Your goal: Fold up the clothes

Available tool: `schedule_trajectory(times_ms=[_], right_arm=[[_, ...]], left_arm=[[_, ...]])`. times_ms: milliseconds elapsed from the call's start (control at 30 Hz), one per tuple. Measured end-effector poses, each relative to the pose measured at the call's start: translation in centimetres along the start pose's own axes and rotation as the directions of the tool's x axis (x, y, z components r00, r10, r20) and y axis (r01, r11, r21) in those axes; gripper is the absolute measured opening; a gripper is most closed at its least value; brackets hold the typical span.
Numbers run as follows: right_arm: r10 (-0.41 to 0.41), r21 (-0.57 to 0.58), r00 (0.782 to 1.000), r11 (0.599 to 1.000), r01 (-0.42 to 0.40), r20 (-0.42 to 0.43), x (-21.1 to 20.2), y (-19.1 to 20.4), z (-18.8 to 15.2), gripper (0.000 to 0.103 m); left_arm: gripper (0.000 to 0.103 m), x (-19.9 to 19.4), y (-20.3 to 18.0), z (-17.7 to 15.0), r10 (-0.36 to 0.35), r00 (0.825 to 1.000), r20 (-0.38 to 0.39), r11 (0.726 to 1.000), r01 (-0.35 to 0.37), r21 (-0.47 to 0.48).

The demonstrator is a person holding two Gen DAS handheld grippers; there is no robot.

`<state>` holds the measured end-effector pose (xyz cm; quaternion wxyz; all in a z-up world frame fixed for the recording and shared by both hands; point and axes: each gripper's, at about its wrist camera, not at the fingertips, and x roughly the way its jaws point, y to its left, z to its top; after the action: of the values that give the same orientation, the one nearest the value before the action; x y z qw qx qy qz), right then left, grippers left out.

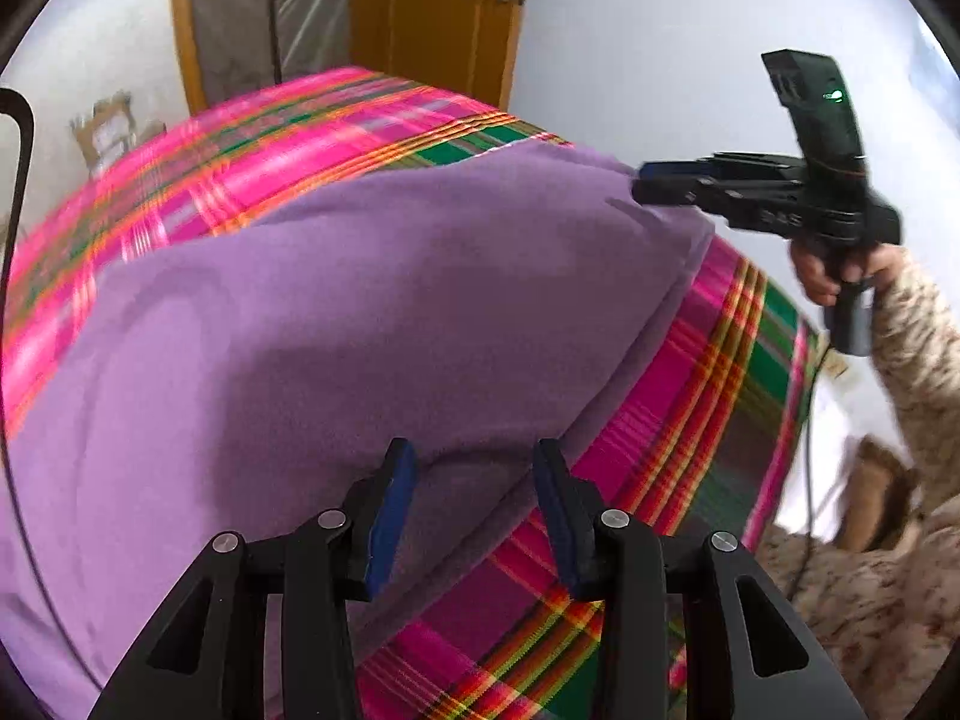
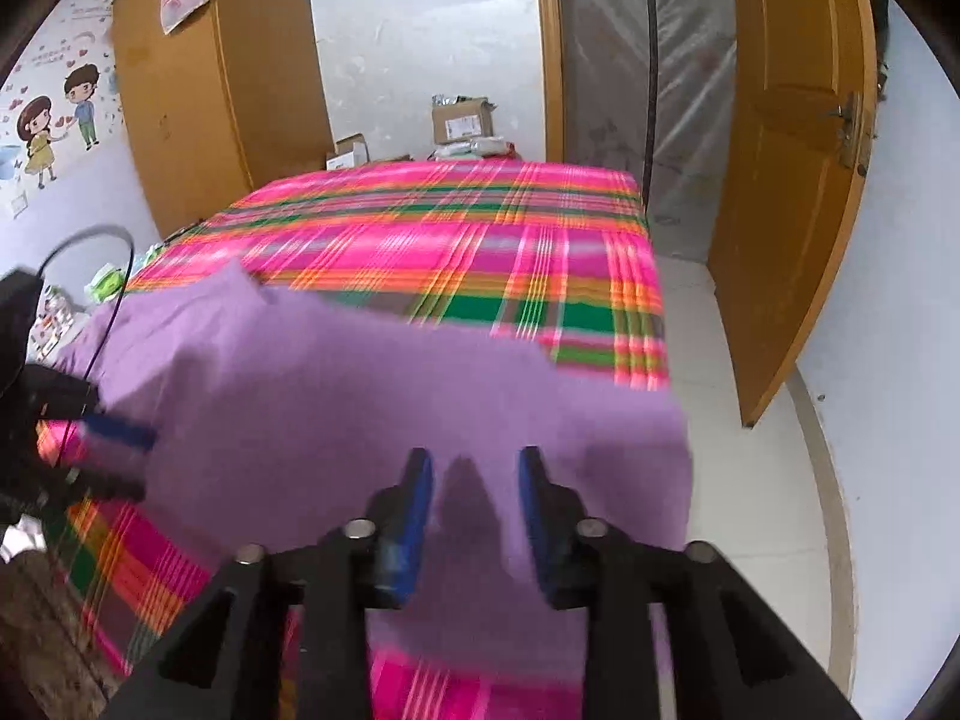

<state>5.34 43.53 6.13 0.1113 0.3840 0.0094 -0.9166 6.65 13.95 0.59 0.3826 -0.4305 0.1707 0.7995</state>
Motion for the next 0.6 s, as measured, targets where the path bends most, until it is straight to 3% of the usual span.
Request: schedule_trajectory(times_ms=[167,300,400,467,600], right_arm=[[-0.007,0.022,1.0,1.0,0.008,-0.019,-0.7,0.8,-2.4,0.037],[0.008,0.037,1.0,0.999,-0.008,0.0,-0.8,1.5,-2.4,0.037],[0.02,0.021,1.0,1.0,-0.02,0.011,-1.1,2.4,-2.2,0.037],[0.031,-0.001,0.999,1.0,-0.031,0.018,-1.3,3.2,-2.1,0.037],[0.056,-0.07,0.998,0.996,-0.054,0.024,-1.3,5.4,-1.8,0.037]], left_arm=[[0.044,0.7,-0.4,0.7,0.042,0.999,-0.004,0.999,-0.042,0.009],[0.044,0.9,-0.9,1.3,0.06,0.998,0.003,0.998,-0.06,0.034],[0.03,0.9,-1.0,1.2,0.047,0.999,0.004,0.998,-0.047,0.049],[0.008,0.8,-1.0,1.2,0.055,0.998,0.014,0.997,-0.056,0.056],[0.006,0.1,-0.3,1.5,0.05,0.998,0.043,0.998,-0.051,0.025]])
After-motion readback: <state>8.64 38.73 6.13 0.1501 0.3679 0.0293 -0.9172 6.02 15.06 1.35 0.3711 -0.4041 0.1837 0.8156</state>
